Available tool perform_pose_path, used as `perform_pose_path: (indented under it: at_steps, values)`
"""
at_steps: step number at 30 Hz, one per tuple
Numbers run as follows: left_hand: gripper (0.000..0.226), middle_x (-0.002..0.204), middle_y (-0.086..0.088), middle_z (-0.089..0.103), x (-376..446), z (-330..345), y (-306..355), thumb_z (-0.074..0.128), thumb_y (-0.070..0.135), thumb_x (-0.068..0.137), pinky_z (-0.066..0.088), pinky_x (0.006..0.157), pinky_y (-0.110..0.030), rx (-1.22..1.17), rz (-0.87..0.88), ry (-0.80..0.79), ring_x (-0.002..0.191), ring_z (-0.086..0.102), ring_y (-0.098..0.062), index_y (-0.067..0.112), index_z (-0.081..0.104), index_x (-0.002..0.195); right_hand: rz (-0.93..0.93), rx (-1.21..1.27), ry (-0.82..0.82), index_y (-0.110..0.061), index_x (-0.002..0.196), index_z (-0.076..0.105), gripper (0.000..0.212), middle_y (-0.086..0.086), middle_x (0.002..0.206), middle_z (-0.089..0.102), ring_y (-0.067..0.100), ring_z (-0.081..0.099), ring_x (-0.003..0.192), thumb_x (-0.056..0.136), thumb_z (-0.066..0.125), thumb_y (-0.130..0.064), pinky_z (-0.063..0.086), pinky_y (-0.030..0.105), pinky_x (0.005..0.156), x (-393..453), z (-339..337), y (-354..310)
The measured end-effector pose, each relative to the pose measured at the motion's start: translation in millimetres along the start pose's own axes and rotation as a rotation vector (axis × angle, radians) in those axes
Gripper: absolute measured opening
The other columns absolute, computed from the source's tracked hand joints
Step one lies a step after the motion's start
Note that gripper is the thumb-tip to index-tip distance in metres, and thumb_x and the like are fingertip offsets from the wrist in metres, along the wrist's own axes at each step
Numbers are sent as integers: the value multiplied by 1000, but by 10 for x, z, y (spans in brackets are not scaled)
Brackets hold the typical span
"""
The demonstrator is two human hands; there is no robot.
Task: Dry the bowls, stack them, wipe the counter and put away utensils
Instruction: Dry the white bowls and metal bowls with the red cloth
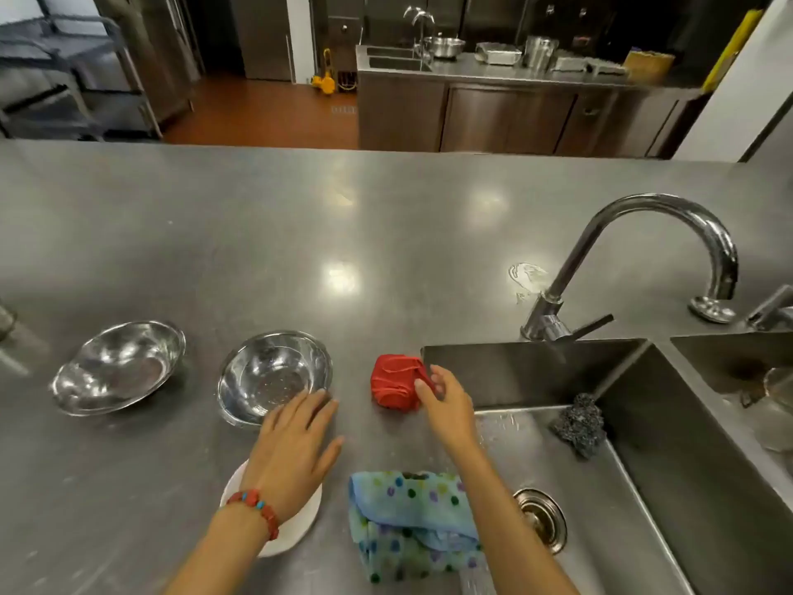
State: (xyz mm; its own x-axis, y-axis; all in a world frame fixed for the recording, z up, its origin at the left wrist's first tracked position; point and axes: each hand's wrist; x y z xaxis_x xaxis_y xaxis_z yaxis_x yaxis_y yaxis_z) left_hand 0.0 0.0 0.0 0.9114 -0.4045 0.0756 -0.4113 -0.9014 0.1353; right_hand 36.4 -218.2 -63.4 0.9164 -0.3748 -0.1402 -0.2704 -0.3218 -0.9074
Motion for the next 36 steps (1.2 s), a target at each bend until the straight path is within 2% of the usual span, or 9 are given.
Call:
perform_pose_path:
  at_steps: [3,6,10,14,24,28,31,33,36]
  values:
    - [80,107,-8,70,76,183,46,0,48,94,55,74,-45,-30,-19,18,98,67,-26,11,70,102,-5,-40,-14,-15,130,48,46,10,131,51,22,50,118,87,59,-28,38,28,97,237,100,67]
    - [79,108,-8,70,103,281,71,1,47,94,56,75,-43,11,-38,-5,99,67,-25,12,70,103,17,-65,-59,-17,129,49,46,11,129,50,23,50,117,86,60,-30,38,29,96,378,216,105]
    - [78,110,-8,69,133,308,82,0,48,94,39,92,-36,-3,-71,-38,102,66,-24,12,69,106,39,-115,-84,-19,128,47,57,12,128,50,28,45,120,79,66,-40,40,42,102,510,291,157]
    - [78,111,-7,69,153,312,78,0,48,94,54,82,-37,-12,-113,-85,102,66,-24,13,69,107,74,-275,-40,-23,129,46,67,11,127,45,29,38,122,72,68,-49,35,44,104,537,350,194]
    - [78,108,-6,70,131,273,96,0,47,95,54,80,-37,-1,-159,-160,101,66,-24,14,70,105,170,-378,44,-2,116,53,61,18,119,53,33,49,113,77,66,-47,39,42,97,499,472,123]
    - [78,107,-8,70,101,237,101,1,47,95,30,90,-32,12,-168,-159,99,67,-26,12,70,105,192,-271,28,-4,101,61,43,14,106,65,31,59,99,76,69,-39,46,37,86,477,494,97]
    - [77,108,-7,70,78,219,96,1,47,95,39,92,-35,6,-170,-167,99,67,-25,13,69,105,195,-131,24,-5,98,64,36,10,98,67,24,60,88,76,70,-32,48,32,77,441,456,111]
    - [77,109,-7,70,65,203,89,1,47,95,54,79,-38,-10,-178,-171,100,66,-25,13,69,106,210,-37,28,-6,100,63,34,5,95,63,17,56,82,76,71,-29,45,26,69,397,405,118]
    - [77,110,-10,69,52,194,87,2,49,94,54,77,-47,-13,-177,-160,101,66,-28,11,68,108,250,154,46,-8,98,62,29,3,91,62,15,58,78,76,72,-24,43,18,56,316,282,117]
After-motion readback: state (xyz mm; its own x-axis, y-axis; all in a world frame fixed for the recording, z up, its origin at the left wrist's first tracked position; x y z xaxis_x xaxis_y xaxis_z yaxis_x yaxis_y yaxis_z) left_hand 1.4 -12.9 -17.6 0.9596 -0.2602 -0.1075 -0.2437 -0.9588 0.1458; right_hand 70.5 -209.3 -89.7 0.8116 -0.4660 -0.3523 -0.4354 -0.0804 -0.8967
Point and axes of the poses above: each hand's wrist, its own x-axis towards the middle knuckle, its own z-axis out of the palm, y = z × x
